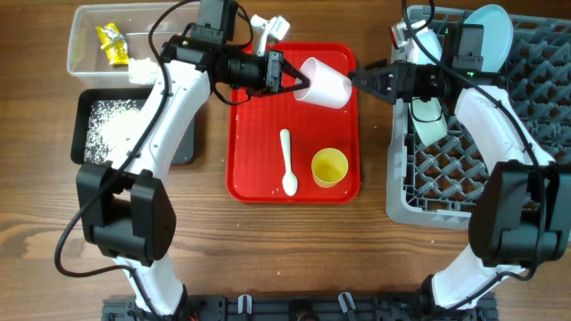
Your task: Sort waste into correct bins and load items into the dishwasher rack
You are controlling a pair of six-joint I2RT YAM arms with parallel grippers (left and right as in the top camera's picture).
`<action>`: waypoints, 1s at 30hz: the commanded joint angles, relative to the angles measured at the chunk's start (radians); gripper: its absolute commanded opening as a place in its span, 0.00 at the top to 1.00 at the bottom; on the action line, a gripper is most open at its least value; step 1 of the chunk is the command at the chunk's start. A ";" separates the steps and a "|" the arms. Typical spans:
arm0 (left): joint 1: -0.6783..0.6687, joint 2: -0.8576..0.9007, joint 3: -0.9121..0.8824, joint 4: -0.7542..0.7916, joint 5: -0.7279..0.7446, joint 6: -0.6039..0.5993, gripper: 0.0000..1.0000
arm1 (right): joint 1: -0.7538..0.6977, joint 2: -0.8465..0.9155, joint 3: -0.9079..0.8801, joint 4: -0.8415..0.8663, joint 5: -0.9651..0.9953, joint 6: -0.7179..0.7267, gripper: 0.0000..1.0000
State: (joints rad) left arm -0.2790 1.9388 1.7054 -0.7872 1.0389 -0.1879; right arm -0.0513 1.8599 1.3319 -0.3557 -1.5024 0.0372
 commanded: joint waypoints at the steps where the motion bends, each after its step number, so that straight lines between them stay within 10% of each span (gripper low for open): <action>1: 0.006 -0.013 0.011 0.023 0.027 -0.003 0.96 | -0.032 -0.026 0.001 0.169 0.164 0.370 0.00; 6: 0.006 -0.013 0.011 0.037 0.027 -0.014 0.96 | -0.043 -0.025 0.001 0.375 0.160 1.055 0.00; 8: 0.007 -0.013 0.011 0.037 0.027 -0.026 0.96 | -0.043 -0.025 0.001 0.330 0.159 1.088 0.00; 11: 0.013 -0.013 0.011 0.039 0.027 -0.030 0.96 | -0.043 -0.033 0.001 0.177 0.123 0.999 0.00; 15: 0.028 -0.013 0.011 0.040 0.027 -0.033 0.96 | -0.056 -0.113 0.001 -0.370 0.261 0.434 0.00; 19: 0.035 -0.013 0.011 0.040 0.027 -0.033 0.96 | -0.056 -0.329 0.001 -0.420 0.567 0.218 0.01; 24: 0.035 -0.013 0.011 0.044 0.027 -0.033 0.96 | -0.034 -0.480 -0.069 -0.221 0.622 0.290 0.00; 30: 0.035 -0.013 0.011 0.044 0.046 -0.033 0.96 | -0.076 -0.348 -0.480 0.613 0.215 0.700 0.00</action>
State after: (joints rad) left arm -0.2527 1.9388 1.7054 -0.7467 1.0500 -0.2222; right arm -0.1093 1.4597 0.9234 0.1024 -1.0992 0.5632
